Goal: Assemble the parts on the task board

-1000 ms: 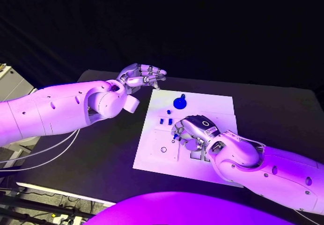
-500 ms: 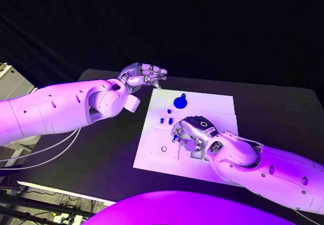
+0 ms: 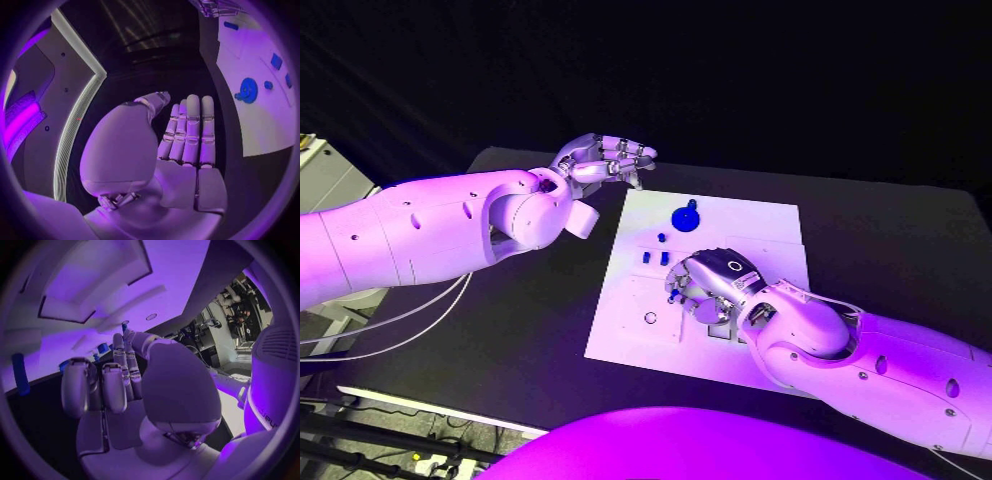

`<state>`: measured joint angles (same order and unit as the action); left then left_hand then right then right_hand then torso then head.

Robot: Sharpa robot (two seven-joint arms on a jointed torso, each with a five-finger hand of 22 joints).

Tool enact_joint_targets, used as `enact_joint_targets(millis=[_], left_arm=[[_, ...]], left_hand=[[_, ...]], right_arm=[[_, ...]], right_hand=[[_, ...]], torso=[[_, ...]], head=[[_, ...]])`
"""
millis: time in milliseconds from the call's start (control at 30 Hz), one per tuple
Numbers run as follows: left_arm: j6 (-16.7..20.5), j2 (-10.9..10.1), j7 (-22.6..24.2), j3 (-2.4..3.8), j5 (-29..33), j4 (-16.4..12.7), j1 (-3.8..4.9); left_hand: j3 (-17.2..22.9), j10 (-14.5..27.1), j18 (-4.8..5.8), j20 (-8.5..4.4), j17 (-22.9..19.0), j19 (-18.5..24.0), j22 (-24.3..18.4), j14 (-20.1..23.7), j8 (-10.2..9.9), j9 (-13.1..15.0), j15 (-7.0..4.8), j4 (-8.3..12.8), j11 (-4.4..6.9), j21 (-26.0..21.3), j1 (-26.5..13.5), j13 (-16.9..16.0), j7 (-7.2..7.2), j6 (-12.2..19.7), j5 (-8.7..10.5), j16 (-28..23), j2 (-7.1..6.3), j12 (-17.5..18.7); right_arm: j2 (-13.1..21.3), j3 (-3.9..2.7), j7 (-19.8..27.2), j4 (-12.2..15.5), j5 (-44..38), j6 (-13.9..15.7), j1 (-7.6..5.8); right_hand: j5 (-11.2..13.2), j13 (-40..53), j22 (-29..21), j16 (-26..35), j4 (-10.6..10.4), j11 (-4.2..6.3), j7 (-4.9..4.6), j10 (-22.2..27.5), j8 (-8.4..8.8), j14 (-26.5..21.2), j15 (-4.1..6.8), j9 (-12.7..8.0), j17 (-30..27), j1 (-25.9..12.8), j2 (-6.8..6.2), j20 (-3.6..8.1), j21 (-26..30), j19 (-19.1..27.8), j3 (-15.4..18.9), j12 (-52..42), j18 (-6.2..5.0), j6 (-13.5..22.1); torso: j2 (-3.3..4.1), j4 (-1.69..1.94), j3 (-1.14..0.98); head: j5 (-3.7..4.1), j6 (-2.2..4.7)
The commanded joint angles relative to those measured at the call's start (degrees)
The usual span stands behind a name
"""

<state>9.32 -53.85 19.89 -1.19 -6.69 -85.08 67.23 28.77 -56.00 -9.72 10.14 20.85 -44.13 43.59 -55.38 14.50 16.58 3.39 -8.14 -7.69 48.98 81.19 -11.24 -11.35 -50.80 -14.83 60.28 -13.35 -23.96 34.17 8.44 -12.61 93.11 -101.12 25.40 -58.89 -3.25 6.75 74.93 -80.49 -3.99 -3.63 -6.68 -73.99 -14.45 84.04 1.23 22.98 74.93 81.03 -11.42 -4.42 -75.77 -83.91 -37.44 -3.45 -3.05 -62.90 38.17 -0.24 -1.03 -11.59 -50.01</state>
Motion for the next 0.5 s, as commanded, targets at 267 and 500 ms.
enact_joint_targets(millis=[267,500], left_arm=[[-0.7,0.1,0.0,0.04,0.5,0.0,0.03],[-0.7,0.0,0.0,0.04,0.5,0.0,0.03]], left_hand=[[-0.2,0.3,-0.66,-0.05,0.0,-0.4,-0.1,0.1,-0.1,-0.1,0.47,-0.1,0.08,-0.4,0.1,0.1,0.01,0.4,-0.20,-0.3,0.13,-0.2],[-0.2,0.3,-0.66,-0.05,0.0,-0.4,-0.1,0.1,-0.1,-0.1,0.47,-0.1,0.08,-0.4,0.1,0.1,0.01,0.4,-0.20,-0.3,0.13,-0.2]], right_arm=[[-0.2,0.05,0.1,-0.3,-0.9,-1.5,0.07],[-0.3,0.19,0.2,-0.2,-0.9,-2.0,0.14]], right_hand=[[-0.1,0.0,8.4,-0.2,0.4,0.69,-0.06,-0.7,-0.37,3.3,0.11,0.1,0.6,-0.3,0.51,0.45,0.0,-2.0,0.0,-0.2,0.26,-0.1],[-0.1,0.0,8.4,-0.2,0.5,0.68,-0.07,-0.7,-0.38,3.3,0.10,0.1,0.6,-0.4,0.52,0.45,0.0,-2.0,-0.1,-0.2,0.26,-0.1]], torso=[[0.04,0.04,0.00],[0.05,0.02,0.02]], head=[[-0.03,0.01],[-0.15,0.01]])
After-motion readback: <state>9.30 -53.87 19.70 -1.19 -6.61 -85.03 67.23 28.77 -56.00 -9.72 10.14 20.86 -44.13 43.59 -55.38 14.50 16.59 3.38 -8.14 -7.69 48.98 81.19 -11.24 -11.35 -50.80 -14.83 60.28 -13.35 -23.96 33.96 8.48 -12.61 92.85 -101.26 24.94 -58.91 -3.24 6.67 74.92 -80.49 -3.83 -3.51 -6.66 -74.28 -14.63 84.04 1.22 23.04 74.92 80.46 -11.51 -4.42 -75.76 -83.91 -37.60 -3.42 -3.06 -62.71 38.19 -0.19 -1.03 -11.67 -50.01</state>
